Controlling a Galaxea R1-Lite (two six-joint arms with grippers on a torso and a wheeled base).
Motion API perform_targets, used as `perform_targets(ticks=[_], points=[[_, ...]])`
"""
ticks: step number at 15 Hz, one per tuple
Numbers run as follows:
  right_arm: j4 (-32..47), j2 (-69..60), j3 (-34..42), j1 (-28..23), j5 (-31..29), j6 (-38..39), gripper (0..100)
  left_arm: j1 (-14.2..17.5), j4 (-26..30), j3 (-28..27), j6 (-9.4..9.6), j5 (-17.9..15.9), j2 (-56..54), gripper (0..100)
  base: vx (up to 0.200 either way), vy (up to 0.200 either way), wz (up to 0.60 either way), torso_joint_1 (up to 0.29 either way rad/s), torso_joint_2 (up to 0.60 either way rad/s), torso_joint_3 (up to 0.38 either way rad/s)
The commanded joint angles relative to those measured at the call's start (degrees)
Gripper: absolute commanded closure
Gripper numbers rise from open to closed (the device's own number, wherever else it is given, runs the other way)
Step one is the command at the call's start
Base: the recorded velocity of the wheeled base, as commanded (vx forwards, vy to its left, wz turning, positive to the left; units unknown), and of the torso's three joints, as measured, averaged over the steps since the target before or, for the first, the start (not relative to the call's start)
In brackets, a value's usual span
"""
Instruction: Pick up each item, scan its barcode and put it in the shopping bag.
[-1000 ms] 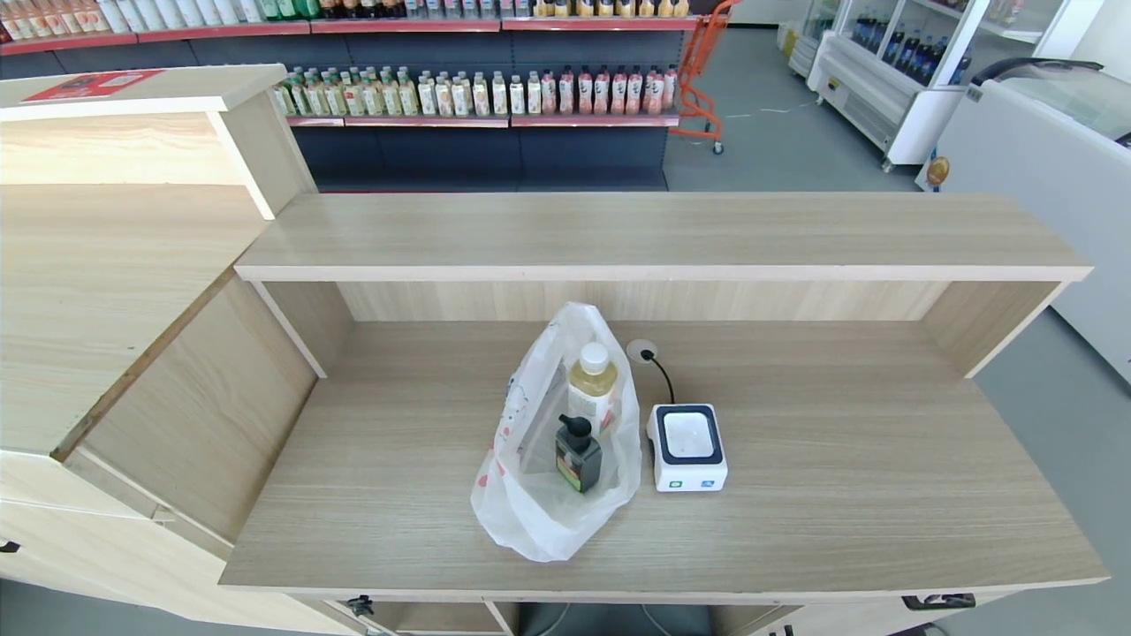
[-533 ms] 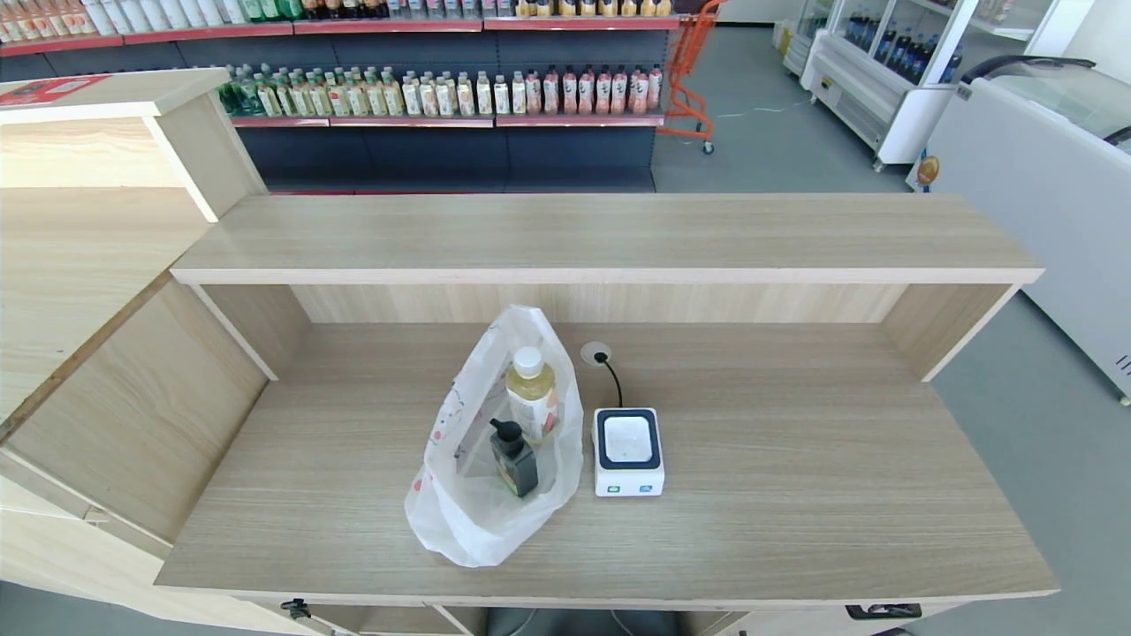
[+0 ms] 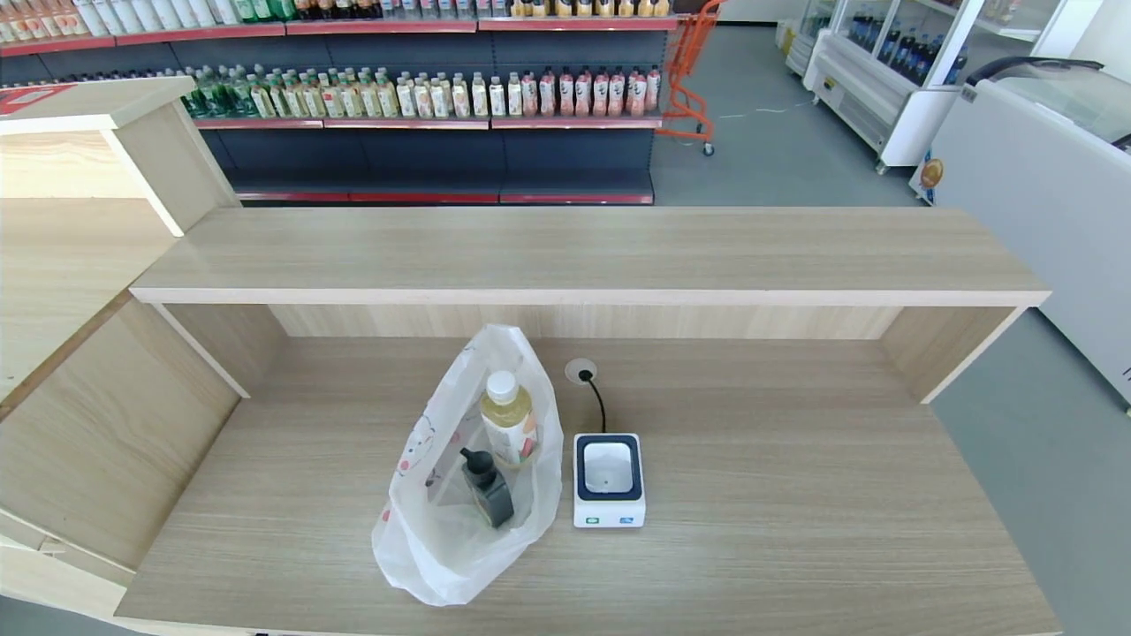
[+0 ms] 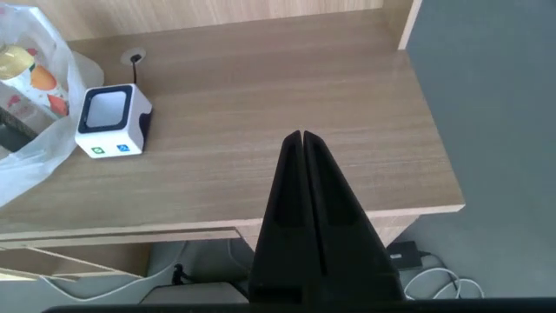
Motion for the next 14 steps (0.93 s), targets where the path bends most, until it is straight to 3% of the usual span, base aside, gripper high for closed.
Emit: perform_targets(ticks=[1,14], points=[[0.00,0.18,-0.01,0.03,0.00,0.04,100,0.00,-0.01,0.01,-0.04,-0.01,-0.02,0,0.000,0.000,0.00,0.000,0.00,0.000],[0.00,0.18,-0.01,0.03,0.00,0.04,100,0.00,-0.01,0.01,-0.04,-0.01,-0.02,0,0.000,0.000,0.00,0.000,0.00,0.000]])
